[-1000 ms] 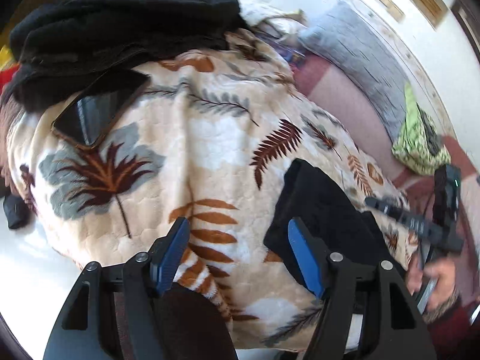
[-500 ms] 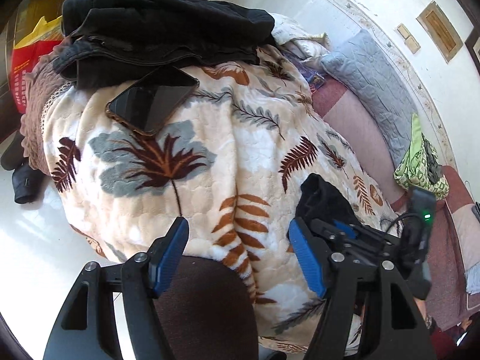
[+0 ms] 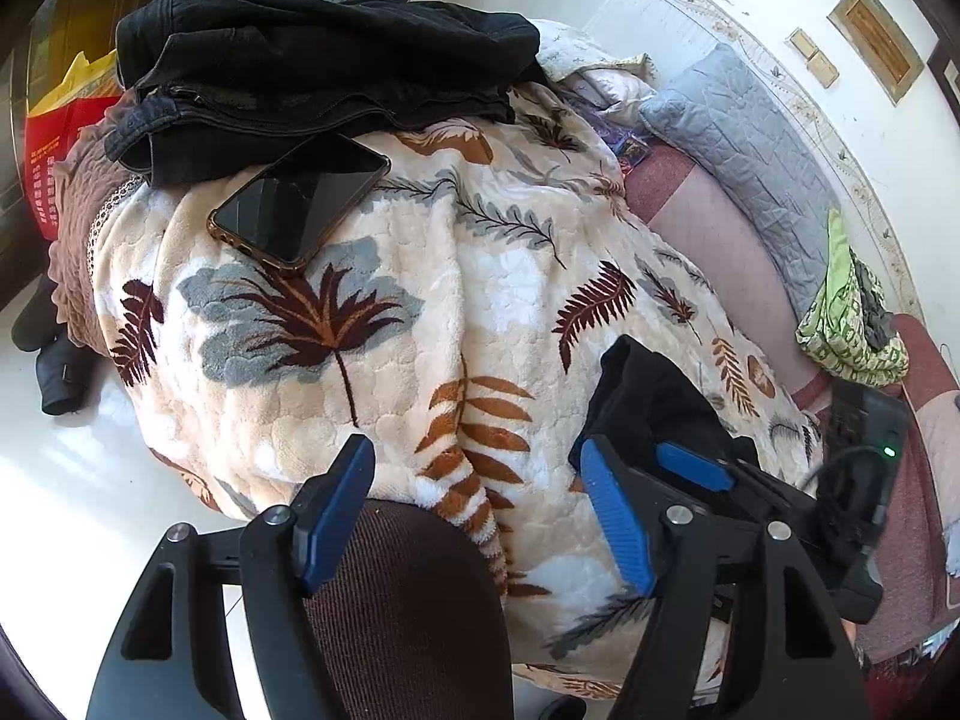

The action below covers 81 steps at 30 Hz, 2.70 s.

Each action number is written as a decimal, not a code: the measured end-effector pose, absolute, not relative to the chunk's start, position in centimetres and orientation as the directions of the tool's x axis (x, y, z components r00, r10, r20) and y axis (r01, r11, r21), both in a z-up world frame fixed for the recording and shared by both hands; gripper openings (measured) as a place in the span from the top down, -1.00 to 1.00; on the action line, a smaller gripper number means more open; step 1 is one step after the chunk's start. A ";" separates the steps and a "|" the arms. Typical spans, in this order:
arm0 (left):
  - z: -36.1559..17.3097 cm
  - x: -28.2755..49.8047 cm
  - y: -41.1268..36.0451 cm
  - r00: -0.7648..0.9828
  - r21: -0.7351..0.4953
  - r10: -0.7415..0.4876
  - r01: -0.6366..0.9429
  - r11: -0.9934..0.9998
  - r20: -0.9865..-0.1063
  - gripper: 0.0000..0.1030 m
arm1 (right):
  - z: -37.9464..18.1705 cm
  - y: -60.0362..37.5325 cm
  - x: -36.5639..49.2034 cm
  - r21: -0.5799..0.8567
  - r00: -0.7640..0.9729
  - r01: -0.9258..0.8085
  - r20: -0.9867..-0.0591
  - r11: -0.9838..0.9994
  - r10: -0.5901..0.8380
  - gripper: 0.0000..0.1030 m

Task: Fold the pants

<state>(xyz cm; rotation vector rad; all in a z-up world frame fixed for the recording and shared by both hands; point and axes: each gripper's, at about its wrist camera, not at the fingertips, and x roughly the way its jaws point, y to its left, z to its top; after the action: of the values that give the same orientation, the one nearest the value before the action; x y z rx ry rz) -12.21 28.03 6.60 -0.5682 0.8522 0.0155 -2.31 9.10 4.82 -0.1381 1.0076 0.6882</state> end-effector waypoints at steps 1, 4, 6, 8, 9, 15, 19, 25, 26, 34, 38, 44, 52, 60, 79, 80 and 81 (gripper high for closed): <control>6.7 -12.1 27.7 0.664 -0.459 -0.205 -0.232 0.857 -0.719 -0.37 | 5.2 8.4 -2.6 0.213 0.347 -0.588 -0.805 0.780 0.481 -0.39; 6.9 -11.6 26.7 0.654 -0.439 -0.200 -0.222 0.871 -0.729 -0.39 | 6.0 4.8 -4.0 0.258 0.362 -0.561 -0.778 0.787 0.513 -0.40; 7.0 -11.2 25.9 0.647 -0.429 -0.203 -0.212 0.878 -0.735 -0.39 | 6.1 1.6 -5.0 0.262 0.388 -0.525 -0.773 0.810 0.502 -0.40; 7.1 -10.6 24.8 0.636 -0.417 -0.209 -0.194 0.888 -0.743 -0.39 | 6.0 -2.3 -6.0 0.249 0.435 -0.458 -0.775 0.854 0.459 -0.40; 7.1 -10.3 24.2 0.631 -0.411 -0.213 -0.186 0.892 -0.746 -0.39 | 6.0 -4.1 -6.4 0.248 0.454 -0.422 -0.775 0.872 0.440 -0.40; 7.0 -8.1 19.9 0.592 -0.400 -0.266 -0.105 0.910 -0.761 -0.40 | 6.5 -18.5 -9.3 0.319 0.590 -0.054 -0.755 0.946 0.288 -0.45; 6.3 -5.8 18.0 0.559 -0.393 -0.279 -0.091 0.915 -0.781 -0.40 | 7.1 -27.8 -12.7 0.388 0.667 0.212 -0.728 0.897 0.158 -0.57; 5.0 -3.0 17.1 0.526 -0.363 -0.253 -0.115 0.925 -0.812 -0.40 | 6.6 -36.4 -16.3 0.423 0.650 0.457 -0.759 0.783 0.031 -0.59; 4.7 -2.9 17.1 0.517 -0.361 -0.250 -0.124 0.924 -0.818 -0.40 | 6.4 -37.5 -16.9 0.426 0.645 0.481 -0.764 0.766 0.020 -0.60; 6.2 -4.6 14.7 0.509 -0.385 -0.311 -0.043 0.922 -0.803 -0.40 | 3.8 -41.2 -18.5 0.457 0.602 0.565 -0.798 0.687 0.036 -0.60; 8.3 -4.2 9.1 0.482 -0.385 -0.389 0.111 0.916 -0.785 -0.41 | 3.6 -41.0 -19.4 0.451 0.605 0.565 -0.796 0.691 0.025 -0.60; 10.1 -2.8 -5.3 0.327 -0.398 -0.538 0.407 0.822 -0.777 -0.42 | 4.5 -39.6 -21.1 0.483 0.653 0.524 -0.756 0.701 0.033 -0.60; 10.6 -3.0 -26.1 0.099 -0.322 -0.572 0.743 0.587 -0.814 -0.42 | 3.6 -35.9 -22.2 0.576 0.687 0.492 -0.718 0.652 0.116 -0.63; 4.8 -3.1 -36.5 0.016 -0.249 -0.450 0.816 0.522 -0.893 -0.42 | 2.2 -35.5 -20.7 0.528 0.666 0.513 -0.743 0.677 0.075 -0.63; 3.3 -2.1 -35.0 -0.055 -0.261 -0.467 0.883 0.390 -0.883 0.60 | 2.5 -36.6 -18.4 0.497 0.739 0.454 -0.673 0.739 -0.002 0.53; 3.8 -1.8 -34.2 -0.057 -0.282 -0.489 0.873 0.398 -0.870 0.60 | 3.3 -36.1 -18.3 0.480 0.744 0.439 -0.668 0.760 -0.008 0.54; 4.5 -1.4 -32.8 -0.059 -0.312 -0.523 0.856 0.411 -0.850 0.61 | 4.0 -35.4 -18.1 0.463 0.751 0.415 -0.660 0.783 -0.008 0.54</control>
<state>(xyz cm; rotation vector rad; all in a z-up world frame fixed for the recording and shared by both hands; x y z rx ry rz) -1.43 -32.78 4.54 0.3678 1.1546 -1.1684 -18.09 -35.39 4.00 0.6387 0.6907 -0.2488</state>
